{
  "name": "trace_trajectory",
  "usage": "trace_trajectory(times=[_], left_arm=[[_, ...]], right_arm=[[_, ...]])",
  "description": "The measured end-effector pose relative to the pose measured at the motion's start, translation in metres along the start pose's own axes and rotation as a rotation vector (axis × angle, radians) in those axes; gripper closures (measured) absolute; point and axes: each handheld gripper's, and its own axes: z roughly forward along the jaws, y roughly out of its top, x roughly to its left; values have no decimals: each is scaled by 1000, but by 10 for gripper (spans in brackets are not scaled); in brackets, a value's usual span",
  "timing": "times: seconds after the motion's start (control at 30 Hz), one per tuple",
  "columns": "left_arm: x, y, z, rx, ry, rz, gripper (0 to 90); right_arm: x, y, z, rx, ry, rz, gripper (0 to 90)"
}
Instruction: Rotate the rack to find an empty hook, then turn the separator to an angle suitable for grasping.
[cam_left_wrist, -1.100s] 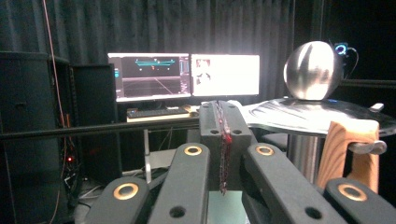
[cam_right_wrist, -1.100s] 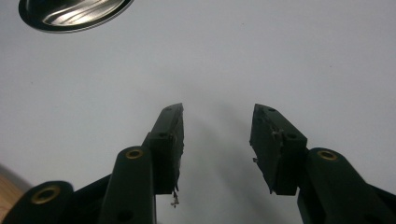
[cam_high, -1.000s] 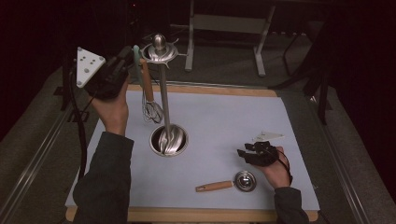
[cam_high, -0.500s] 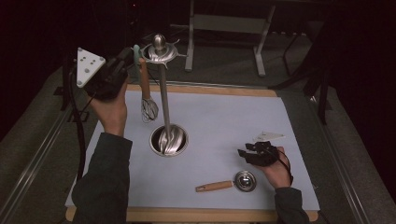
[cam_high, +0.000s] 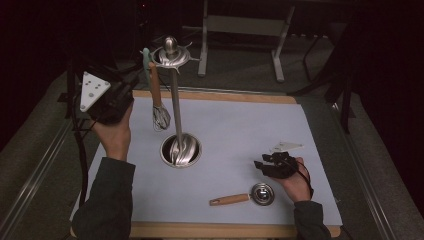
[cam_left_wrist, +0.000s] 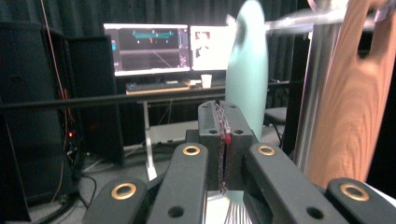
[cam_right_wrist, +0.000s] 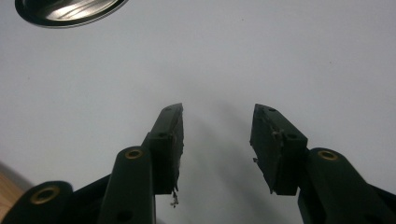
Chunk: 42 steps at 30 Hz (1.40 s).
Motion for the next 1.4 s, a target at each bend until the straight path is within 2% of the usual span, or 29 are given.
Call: trace_trajectory(times=[0.27, 0.83, 1.03, 1.23, 1.4], left_arm=[[8, -22, -5, 47, 7, -23, 882], [4, -64, -7, 145, 3, -16, 865], [4, -88, -12, 185, -1, -37, 842], [2, -114, -16, 243, -18, -39, 808], [1, -139, -18, 300, -24, -45, 793]], right_arm=[[-1, 0, -1, 0, 0, 2, 541], [1, 0, -2, 3, 9, -11, 542], [3, 1, -3, 4, 25, -27, 541], [7, 2, -2, 14, 41, -53, 541], [12, 3, -3, 19, 76, -86, 540]])
